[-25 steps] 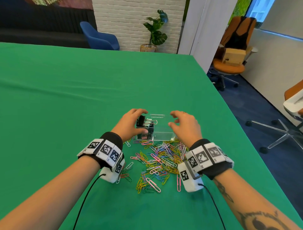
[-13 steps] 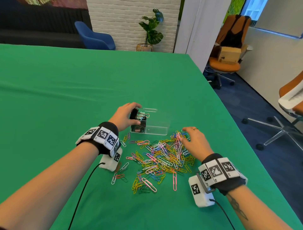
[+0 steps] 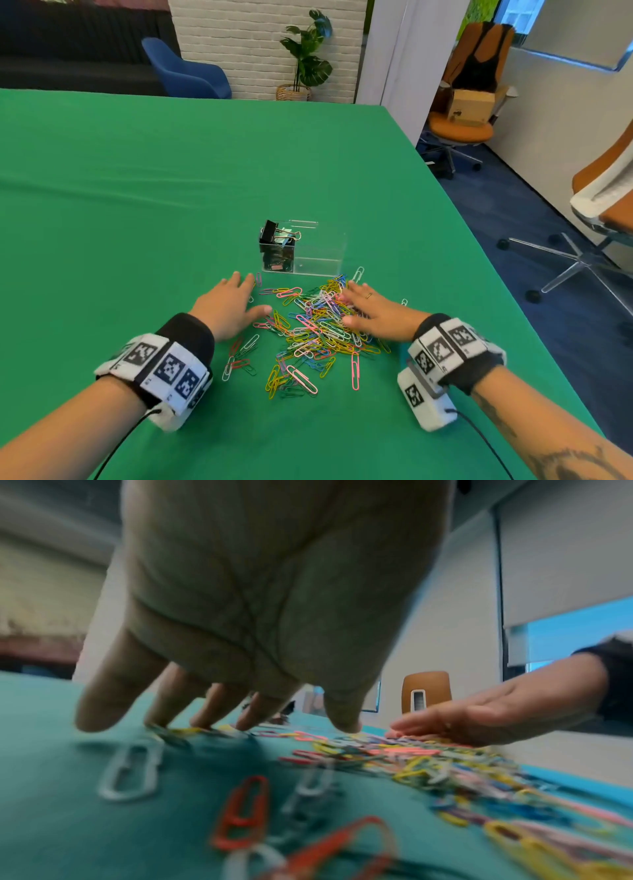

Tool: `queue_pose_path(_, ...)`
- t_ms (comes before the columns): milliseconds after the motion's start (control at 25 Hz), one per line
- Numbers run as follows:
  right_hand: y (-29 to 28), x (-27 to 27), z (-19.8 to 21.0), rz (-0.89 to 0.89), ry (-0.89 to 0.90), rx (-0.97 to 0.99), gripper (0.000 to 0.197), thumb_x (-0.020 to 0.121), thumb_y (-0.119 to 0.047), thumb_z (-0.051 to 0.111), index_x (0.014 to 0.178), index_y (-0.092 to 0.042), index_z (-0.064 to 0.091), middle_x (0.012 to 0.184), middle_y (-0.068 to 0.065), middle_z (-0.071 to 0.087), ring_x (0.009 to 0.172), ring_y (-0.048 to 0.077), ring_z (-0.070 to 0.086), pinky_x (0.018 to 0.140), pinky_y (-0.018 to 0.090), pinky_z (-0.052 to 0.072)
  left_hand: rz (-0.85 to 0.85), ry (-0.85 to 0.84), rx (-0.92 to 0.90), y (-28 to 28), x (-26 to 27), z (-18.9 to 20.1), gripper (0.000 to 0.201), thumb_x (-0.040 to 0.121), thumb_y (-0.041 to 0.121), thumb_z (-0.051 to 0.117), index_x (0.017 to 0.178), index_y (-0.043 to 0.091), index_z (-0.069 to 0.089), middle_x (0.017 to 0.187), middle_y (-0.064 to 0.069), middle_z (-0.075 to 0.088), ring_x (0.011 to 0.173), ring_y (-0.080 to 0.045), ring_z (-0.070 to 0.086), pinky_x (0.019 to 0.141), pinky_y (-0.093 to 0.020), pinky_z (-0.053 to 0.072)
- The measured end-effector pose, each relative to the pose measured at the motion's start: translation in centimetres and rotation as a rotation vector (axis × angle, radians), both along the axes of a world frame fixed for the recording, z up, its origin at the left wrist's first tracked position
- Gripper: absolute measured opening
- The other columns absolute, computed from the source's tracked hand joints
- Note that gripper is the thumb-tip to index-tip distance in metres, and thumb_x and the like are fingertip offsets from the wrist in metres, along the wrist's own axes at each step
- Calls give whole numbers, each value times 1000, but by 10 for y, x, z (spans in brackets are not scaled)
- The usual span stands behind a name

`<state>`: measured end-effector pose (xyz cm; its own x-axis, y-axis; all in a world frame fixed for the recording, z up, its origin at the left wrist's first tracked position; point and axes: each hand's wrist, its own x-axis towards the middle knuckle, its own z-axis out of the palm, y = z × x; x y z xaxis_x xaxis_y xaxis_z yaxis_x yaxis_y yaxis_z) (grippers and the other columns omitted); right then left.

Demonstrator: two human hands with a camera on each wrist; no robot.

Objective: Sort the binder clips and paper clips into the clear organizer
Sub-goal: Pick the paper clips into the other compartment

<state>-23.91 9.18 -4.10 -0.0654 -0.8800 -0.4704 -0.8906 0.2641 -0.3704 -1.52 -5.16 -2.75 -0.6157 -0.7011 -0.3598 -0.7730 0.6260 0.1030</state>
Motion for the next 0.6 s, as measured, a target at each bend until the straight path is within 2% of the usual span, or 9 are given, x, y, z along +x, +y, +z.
queue_pose_path(80,8,5,1,-13,-105,-80,63,97,-34,39,149,-16,8,159,7,-4,147,20,-3,120,31,1,-17,-84,34,12,-6,-4,83,87,63,27,148,12,3,156,-18,3,144,-37,10,118,-47,19)
queue_pose_path(160,3,-4,7,-137,-127,-179,62,98,-32,38,149,-14,8,159,8,-1,148,18,0,119,29,1,-34,-104,100,25,-11,-4,85,87,63,26,148,11,-1,156,-20,-5,144,-39,1,119,-47,13)
queue_pose_path(240,-8,-15,9,-207,-31,-137,64,98,-37,35,150,-14,4,159,9,-5,147,22,-4,119,34,1,-89,-91,163,42,-17,-2,85,87,62,27,147,12,-6,155,-18,-13,144,-37,-7,119,-48,7)
queue_pose_path(360,-18,-7,2,-135,134,25,69,97,-46,33,150,-16,1,159,9,-8,147,27,-8,121,43,5,-196,-90,199,65,-24,-6,86,86,64,29,146,18,-13,154,-12,-22,143,-32,-17,117,-55,6)
queue_pose_path(480,-6,7,4,-10,75,71,75,93,-42,45,150,-18,2,158,10,-10,147,27,-9,121,42,4,-301,-136,149,76,-27,-11,84,83,67,33,143,36,-16,152,-8,-28,143,-31,-21,111,-64,9)
queue_pose_path(600,17,-1,11,24,77,136,98,81,-37,68,150,-19,0,158,10,-10,147,26,-6,121,39,6,-436,-187,160,82,-30,-8,80,80,69,40,140,51,-8,152,-4,-31,142,-31,-23,106,-72,12)
